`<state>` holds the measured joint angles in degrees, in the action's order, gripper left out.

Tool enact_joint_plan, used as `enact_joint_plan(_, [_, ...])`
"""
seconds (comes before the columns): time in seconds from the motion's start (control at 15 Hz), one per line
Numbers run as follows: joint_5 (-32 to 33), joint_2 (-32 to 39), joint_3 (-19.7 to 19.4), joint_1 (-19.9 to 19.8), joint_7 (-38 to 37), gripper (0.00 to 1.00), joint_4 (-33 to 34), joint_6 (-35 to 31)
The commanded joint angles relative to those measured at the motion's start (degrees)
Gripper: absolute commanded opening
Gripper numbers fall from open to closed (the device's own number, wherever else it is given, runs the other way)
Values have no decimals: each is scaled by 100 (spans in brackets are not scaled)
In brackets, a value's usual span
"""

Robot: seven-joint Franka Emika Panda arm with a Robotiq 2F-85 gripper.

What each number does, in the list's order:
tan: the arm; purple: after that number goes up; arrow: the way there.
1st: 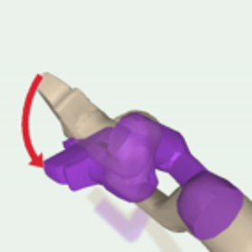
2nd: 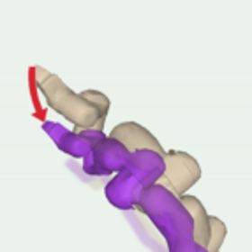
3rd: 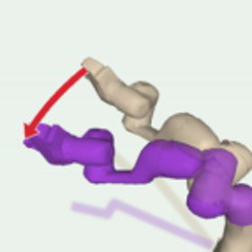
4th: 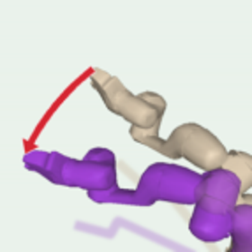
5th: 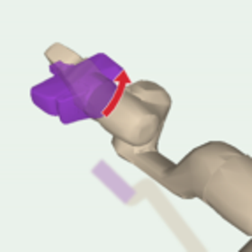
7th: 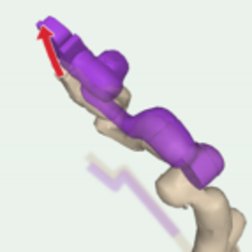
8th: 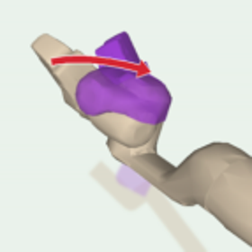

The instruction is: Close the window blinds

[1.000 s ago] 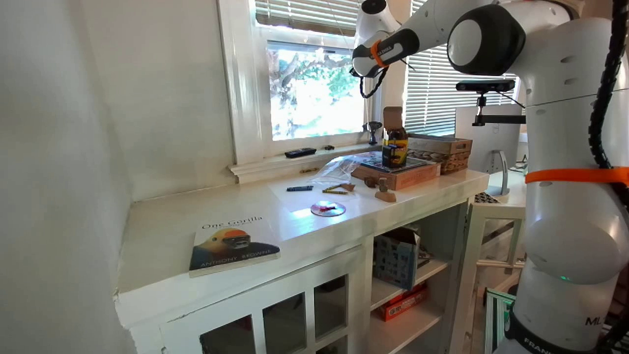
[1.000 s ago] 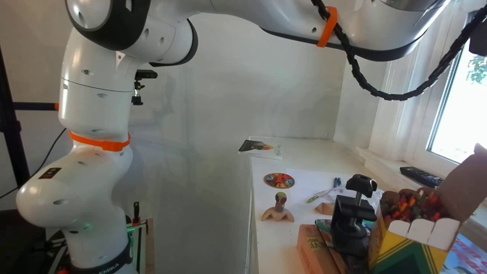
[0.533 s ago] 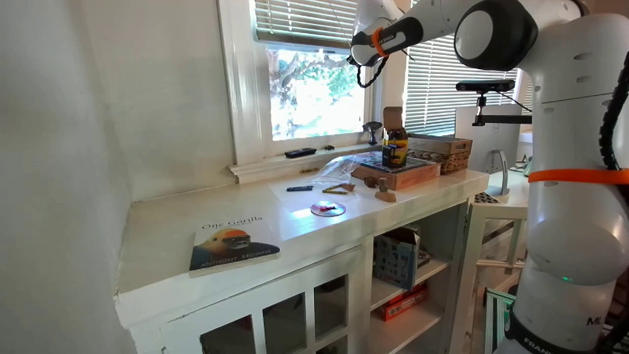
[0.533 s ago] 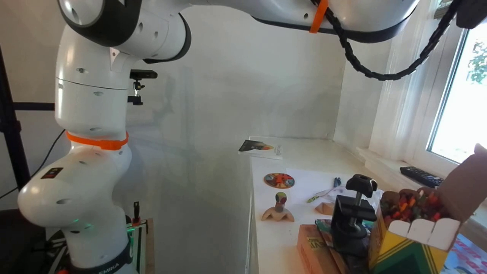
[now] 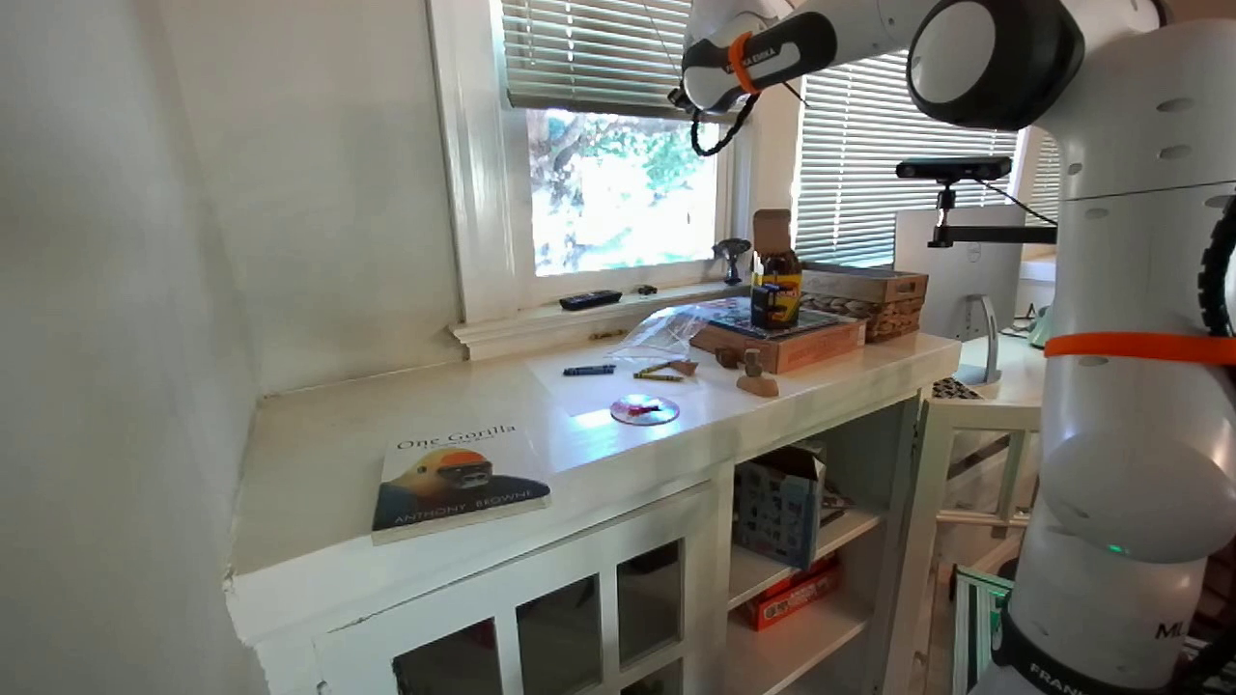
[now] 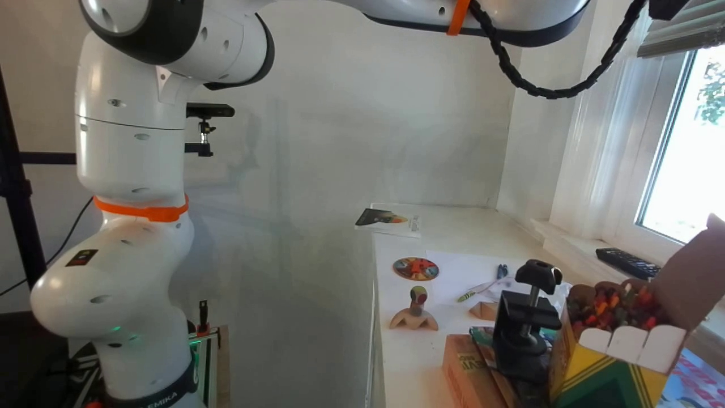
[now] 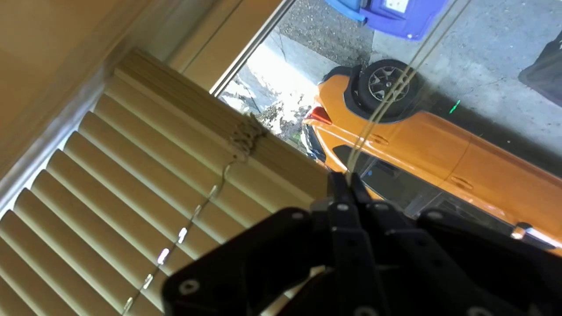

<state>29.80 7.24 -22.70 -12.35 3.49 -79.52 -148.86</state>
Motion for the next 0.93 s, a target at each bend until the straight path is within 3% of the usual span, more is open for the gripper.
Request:
enact_joint_plan(0.0, [114,-119,75,128,-97,0,-60,-151])
enact_joint_plan(0.87, [132,-23,157,353,-120,0,558,-434])
